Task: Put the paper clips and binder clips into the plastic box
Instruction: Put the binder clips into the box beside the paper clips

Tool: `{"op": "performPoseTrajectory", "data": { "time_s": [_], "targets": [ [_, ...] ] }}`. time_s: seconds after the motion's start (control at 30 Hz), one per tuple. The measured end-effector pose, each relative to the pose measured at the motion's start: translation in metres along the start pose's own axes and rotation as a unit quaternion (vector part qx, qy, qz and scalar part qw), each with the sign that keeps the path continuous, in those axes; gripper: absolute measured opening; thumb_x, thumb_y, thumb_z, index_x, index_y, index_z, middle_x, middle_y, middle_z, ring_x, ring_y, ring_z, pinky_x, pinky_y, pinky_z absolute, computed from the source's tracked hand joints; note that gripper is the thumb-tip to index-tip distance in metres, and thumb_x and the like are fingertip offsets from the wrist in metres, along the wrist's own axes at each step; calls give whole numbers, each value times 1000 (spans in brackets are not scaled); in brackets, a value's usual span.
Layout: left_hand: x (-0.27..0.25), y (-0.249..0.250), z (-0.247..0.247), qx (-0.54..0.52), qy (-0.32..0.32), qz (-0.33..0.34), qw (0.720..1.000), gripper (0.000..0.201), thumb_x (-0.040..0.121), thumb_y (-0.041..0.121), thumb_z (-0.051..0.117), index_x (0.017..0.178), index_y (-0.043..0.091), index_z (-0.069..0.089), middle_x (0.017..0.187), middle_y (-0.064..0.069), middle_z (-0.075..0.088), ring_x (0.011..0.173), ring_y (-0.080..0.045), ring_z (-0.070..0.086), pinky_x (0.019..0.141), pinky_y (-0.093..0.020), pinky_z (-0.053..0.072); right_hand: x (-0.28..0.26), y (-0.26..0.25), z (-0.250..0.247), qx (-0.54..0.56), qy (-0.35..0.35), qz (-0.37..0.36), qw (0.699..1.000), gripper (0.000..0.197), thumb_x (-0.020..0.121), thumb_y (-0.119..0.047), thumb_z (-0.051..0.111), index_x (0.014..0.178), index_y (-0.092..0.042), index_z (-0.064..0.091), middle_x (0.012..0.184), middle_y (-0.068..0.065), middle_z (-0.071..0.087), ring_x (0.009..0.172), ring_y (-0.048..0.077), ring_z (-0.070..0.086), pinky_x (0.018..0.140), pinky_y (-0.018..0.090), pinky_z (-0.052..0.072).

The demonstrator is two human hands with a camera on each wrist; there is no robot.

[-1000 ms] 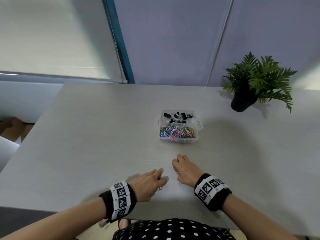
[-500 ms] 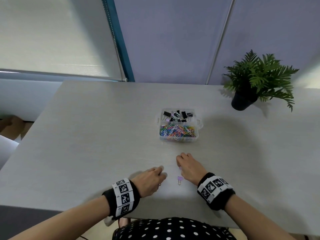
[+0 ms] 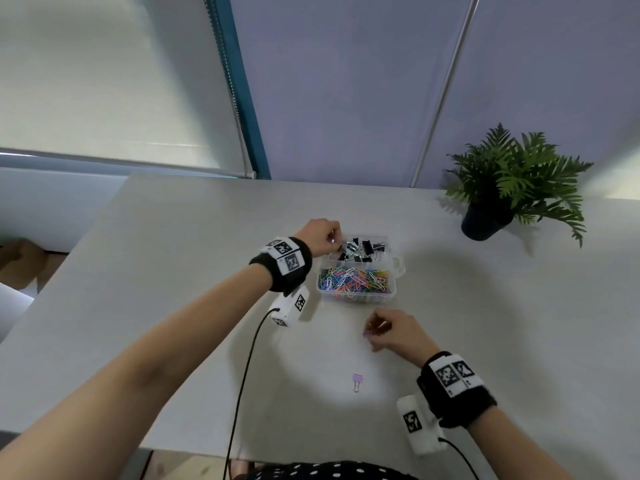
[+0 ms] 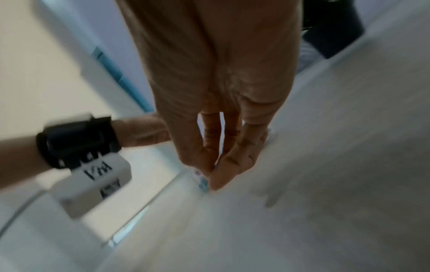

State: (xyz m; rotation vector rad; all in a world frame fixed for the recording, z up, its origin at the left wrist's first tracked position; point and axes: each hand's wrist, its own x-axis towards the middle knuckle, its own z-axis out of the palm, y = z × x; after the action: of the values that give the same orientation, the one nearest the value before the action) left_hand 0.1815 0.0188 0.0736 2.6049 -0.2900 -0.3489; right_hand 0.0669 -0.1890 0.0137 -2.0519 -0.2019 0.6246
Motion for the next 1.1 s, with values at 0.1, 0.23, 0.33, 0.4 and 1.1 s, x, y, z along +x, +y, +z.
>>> {"op": "performPoseTrajectory", "data": {
  "time_s": [0.1,0.23,0.33,0.4,1.1],
  "targets": [
    [19,0,8,-1,-36,-26,999,22,86,17,59,104,5,59,109,-14,65,100,-27,59,81,-25,40,11,-19,-24,118,8,2,993,16,76,10,63,76,-5,59,72,5,62,54,6,62,55,15,51],
    [11,-6,23,-9,20,-34,999,35,87,18,59,121,10,52,127,-17,50,117,-30,48,100,-35,37,39,-40,-56,214,74,-13,974,18,78,13,60,74,-5,57,69,9,58,53,11,62,55,17,54],
    [-12,-15,36,-59,142,-93,984,52,86,18,60,133,9,38,139,-16,35,129,-29,35,110,-37,31,73,-47,-71,211,125,-10,969,18,79,11,59,74,-5,56,70,10,57,60,19,60,57,18,56],
    [-25,-21,44,-68,139,-143,978,65,86,21,62,138,6,27,140,-18,31,131,-31,32,111,-39,30,98,-47,-73,178,149,4,973,18,79,10,60,76,-8,56,77,13,60,66,22,61,67,25,59],
    [-67,-51,58,-226,-10,-178,958,51,90,13,56,136,7,33,103,-24,66,58,-12,60,70,-29,56,-28,27,40,-420,-175,-247,856,18,74,2,56,85,-9,47,94,14,53,84,29,53,59,37,51]
  ]
}}
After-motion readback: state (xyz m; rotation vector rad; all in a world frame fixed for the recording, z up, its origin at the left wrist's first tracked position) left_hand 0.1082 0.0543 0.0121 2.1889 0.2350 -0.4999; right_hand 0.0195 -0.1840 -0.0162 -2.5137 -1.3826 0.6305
